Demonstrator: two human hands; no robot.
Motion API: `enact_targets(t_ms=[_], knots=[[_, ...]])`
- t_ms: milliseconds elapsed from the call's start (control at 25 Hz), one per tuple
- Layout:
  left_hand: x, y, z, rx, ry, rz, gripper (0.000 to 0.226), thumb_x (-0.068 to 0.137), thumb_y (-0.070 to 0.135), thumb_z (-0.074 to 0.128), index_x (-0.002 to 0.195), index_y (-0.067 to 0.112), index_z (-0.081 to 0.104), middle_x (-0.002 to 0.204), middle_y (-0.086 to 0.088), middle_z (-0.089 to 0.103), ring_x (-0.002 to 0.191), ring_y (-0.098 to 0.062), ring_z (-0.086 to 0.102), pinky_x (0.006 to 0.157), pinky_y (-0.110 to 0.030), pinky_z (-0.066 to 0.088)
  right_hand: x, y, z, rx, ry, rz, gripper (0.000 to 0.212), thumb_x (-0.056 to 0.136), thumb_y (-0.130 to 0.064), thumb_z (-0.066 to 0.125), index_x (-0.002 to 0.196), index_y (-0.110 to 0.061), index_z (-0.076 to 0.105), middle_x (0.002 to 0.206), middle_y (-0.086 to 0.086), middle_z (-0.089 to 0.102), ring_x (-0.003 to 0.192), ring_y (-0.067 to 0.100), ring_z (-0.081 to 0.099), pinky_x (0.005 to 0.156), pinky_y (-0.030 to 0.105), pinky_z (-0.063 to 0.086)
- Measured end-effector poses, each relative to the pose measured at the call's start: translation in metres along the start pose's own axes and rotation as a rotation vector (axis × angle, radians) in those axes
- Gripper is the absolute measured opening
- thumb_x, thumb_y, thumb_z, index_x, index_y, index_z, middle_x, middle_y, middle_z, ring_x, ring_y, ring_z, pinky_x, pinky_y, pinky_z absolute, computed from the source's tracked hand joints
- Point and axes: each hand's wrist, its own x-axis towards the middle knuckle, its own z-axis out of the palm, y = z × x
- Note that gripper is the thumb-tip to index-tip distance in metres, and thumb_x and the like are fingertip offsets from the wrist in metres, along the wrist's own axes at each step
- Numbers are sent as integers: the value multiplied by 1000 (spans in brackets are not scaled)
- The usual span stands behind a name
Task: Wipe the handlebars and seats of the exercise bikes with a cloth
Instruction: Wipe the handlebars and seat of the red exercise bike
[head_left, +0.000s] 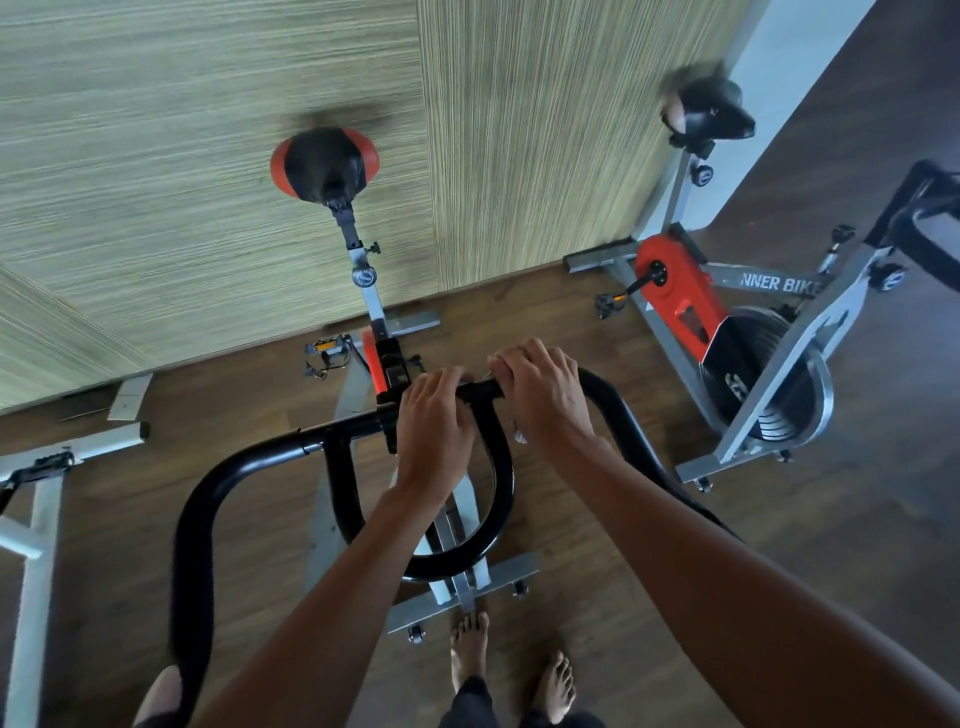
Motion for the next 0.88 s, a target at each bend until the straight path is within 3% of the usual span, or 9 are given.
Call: enact_targets(t_ms=[200, 400, 600, 800, 880], knots=[[0, 2, -3, -8, 0, 28, 33, 86, -8, 47, 109, 5, 66, 103, -7, 70, 104, -25, 61, 97, -32, 40, 9, 22, -2, 184, -83, 10, 30, 104, -34, 47, 119, -19, 68, 123, -1, 59, 112, 24, 51, 95, 34, 34], [6, 13, -10, -127, -56, -114, 40, 88, -5, 38, 112, 11, 65, 113, -5, 65, 109, -24, 58, 100, -43, 44, 4, 18, -6, 401, 106, 63, 25, 102, -24, 51, 111, -15, 72, 113, 0, 66, 104, 22, 60, 94, 32, 45], [-27, 33, -20, -226, 21, -123, 36, 90, -2, 42, 115, 12, 65, 117, -4, 64, 109, -24, 58, 98, -47, 47, -54, 2, -52, 658, 281, 133, 22, 100, -19, 57, 114, -14, 74, 114, -4, 69, 102, -4, 61, 90, 7, 43], [-99, 82, -24, -276, 69, -91, 36, 90, -5, 45, 111, 14, 66, 116, -1, 66, 109, -17, 58, 90, -24, 40, -162, 5, -116, 769, 315, 24, 22, 100, -18, 57, 119, -18, 70, 119, -11, 66, 112, -6, 59, 94, 7, 42], [-131, 113, -17, -309, 64, -58, 37, 89, -5, 46, 112, 14, 67, 116, -1, 68, 105, -14, 60, 86, -23, 44, -202, 22, -139, 777, 326, -17, 24, 100, -20, 57, 122, -19, 68, 121, -12, 64, 113, -8, 58, 94, 6, 42]])
